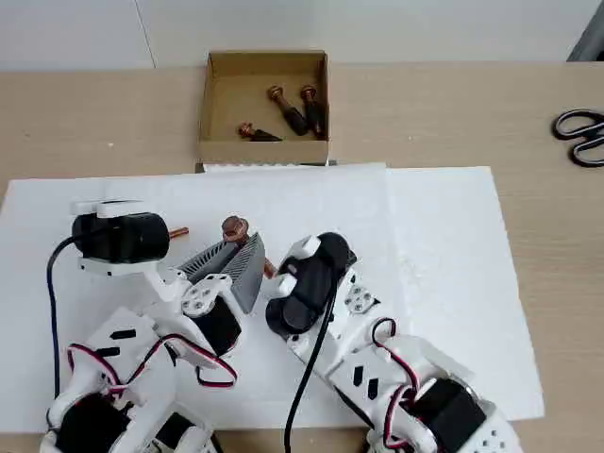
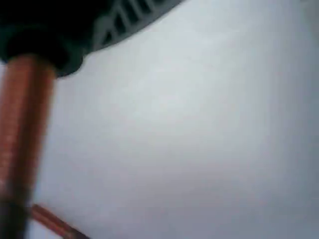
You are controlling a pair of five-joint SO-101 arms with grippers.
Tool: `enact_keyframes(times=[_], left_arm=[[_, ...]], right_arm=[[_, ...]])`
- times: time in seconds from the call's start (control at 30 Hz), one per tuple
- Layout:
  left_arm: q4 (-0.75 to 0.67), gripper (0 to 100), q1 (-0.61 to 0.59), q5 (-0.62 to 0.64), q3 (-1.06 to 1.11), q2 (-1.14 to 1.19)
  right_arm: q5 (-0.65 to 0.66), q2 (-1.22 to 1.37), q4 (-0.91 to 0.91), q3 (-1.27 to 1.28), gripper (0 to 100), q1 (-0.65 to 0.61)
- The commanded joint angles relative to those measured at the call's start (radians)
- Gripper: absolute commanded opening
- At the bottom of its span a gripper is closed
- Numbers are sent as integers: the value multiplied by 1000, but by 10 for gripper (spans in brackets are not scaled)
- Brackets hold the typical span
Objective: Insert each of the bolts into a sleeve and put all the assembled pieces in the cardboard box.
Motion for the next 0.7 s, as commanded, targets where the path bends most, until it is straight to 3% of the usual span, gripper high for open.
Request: enact_keyframes(times=[0.0, 0.67], left_arm=[[-35, 5, 5, 5, -2, -8], [69, 5, 6, 5, -41, -9]], right_arm=[[8, -7, -18, -14, 2, -19], [11, -7, -62, -41, 2, 13]])
